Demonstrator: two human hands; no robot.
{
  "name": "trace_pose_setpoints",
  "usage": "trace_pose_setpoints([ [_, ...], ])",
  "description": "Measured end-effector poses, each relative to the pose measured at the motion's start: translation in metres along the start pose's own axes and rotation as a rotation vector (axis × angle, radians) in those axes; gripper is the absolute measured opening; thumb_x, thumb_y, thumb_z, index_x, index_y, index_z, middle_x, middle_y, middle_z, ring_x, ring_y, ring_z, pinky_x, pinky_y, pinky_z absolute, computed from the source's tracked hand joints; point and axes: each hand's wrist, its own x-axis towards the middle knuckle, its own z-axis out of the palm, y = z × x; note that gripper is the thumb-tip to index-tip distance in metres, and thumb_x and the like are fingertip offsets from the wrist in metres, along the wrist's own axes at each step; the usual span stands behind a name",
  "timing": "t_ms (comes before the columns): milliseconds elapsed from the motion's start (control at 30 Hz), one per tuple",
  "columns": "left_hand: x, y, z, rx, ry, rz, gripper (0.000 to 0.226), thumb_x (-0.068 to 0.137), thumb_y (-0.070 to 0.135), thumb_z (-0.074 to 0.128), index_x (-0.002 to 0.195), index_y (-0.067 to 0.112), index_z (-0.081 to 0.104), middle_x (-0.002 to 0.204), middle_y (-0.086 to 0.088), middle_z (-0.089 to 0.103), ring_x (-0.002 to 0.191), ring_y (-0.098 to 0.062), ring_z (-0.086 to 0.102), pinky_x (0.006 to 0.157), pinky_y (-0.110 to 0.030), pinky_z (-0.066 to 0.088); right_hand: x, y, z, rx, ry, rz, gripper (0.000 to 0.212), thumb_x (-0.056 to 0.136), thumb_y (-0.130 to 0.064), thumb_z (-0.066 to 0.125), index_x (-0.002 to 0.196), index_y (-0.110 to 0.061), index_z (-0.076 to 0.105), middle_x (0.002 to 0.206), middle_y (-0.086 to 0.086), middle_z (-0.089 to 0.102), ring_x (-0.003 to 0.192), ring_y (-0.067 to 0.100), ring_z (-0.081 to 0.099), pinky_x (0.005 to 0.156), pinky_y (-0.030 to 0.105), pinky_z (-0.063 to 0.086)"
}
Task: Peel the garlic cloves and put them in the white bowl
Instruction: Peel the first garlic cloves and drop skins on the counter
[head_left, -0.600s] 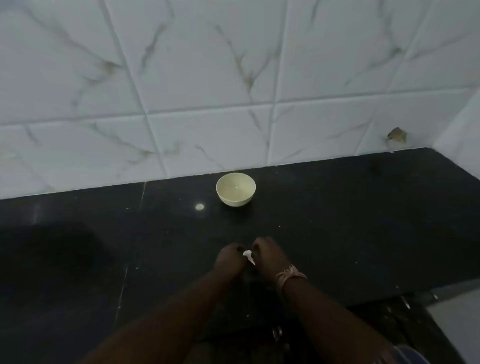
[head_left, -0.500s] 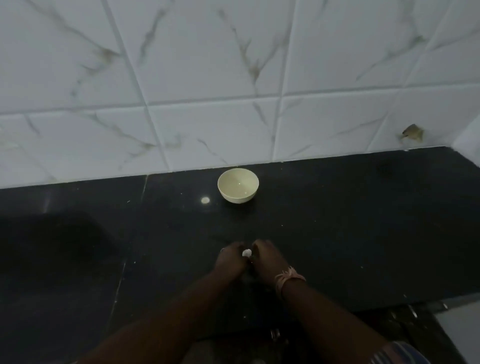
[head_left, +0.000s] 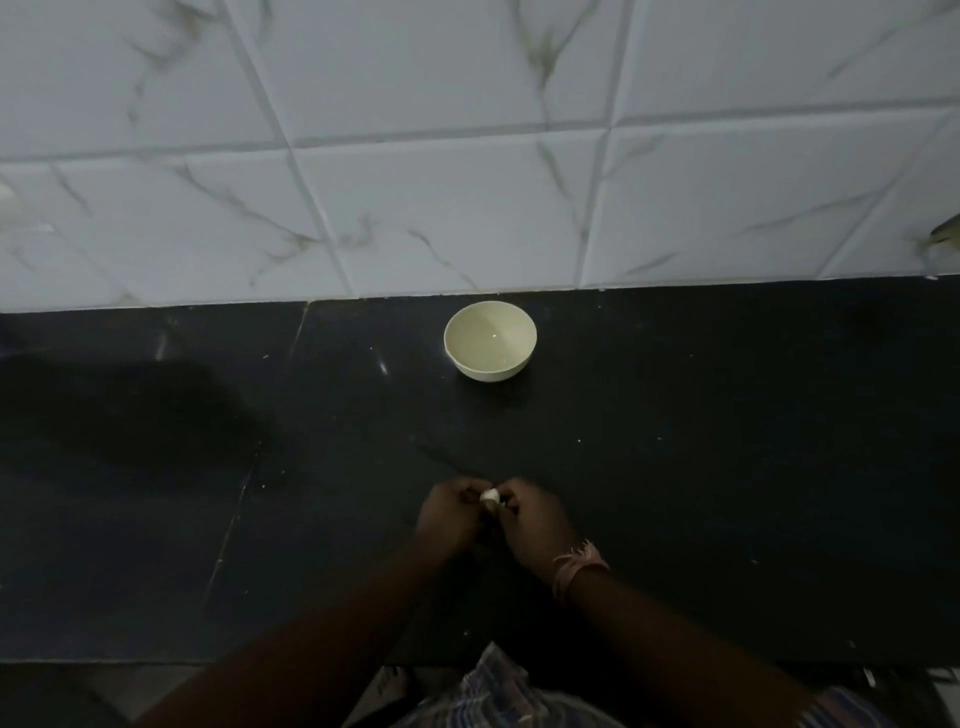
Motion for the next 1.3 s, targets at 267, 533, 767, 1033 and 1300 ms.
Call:
trace_pose_setpoints([
  [267,-0.012,0.024,-0.025,-0.575,-0.166,-0.149,0.013,0.099,0.000,0.061,0.109,0.004,0.067,0.093,-0.009,0.071,0.076,-0.012,0.069,0.058,-0.017,0.055,-0.024,-0.021,0.001,0.279,0.180,0.034,0.013,0.091,-0.013,0.069,0.095,-0.023,0.075,0.079,-0.005,0.075,0.068,0.004,0.068,0.060,0.022,0.049],
  [533,-0.033,0.036,-0.065,-0.942,-0.317,-0.119,0.028,0.092,0.000,0.065,0.120,0.003,0.067,0.113,-0.013,0.076,0.097,-0.020,0.075,0.076,-0.026,0.061,-0.047,-0.071,-0.012,0.465,0.322,0.055,0.009,0.095,-0.022,0.069,0.093,-0.028,0.076,0.079,-0.010,0.074,0.070,0.003,0.068,0.062,0.019,0.052],
  [767,-0.029,0.051,-0.066,-1.046,-0.375,-0.128,0.023,0.095,-0.003,0.058,0.115,0.004,0.067,0.104,-0.012,0.077,0.088,-0.018,0.076,0.070,-0.025,0.061,-0.035,-0.084,-0.025,0.437,0.316,0.105,0.007,0.097,-0.028,0.064,0.093,-0.027,0.070,0.082,-0.008,0.072,0.072,0.004,0.067,0.067,0.025,0.054],
  [1033,-0.021,0.050,-0.068,-1.061,-0.324,-0.125,0.036,0.076,0.004,0.070,0.112,0.005,0.067,0.105,-0.013,0.076,0.089,-0.021,0.075,0.069,-0.026,0.061,-0.029,-0.083,-0.033,0.374,0.336,-0.002,0.022,0.098,-0.018,0.061,0.110,-0.036,0.065,0.110,-0.018,0.065,0.099,-0.006,0.064,0.082,0.018,0.053],
  [1300,-0.021,0.054,-0.065,-0.860,-0.178,0.165,0.042,0.078,0.010,0.071,0.120,0.004,0.070,0.115,-0.016,0.075,0.108,-0.029,0.072,0.090,-0.038,0.058,-0.025,-0.092,-0.045,0.475,0.306,-0.124,0.011,0.093,-0.021,0.072,0.101,-0.029,0.072,0.098,-0.011,0.074,0.093,0.006,0.071,0.083,0.035,0.060],
])
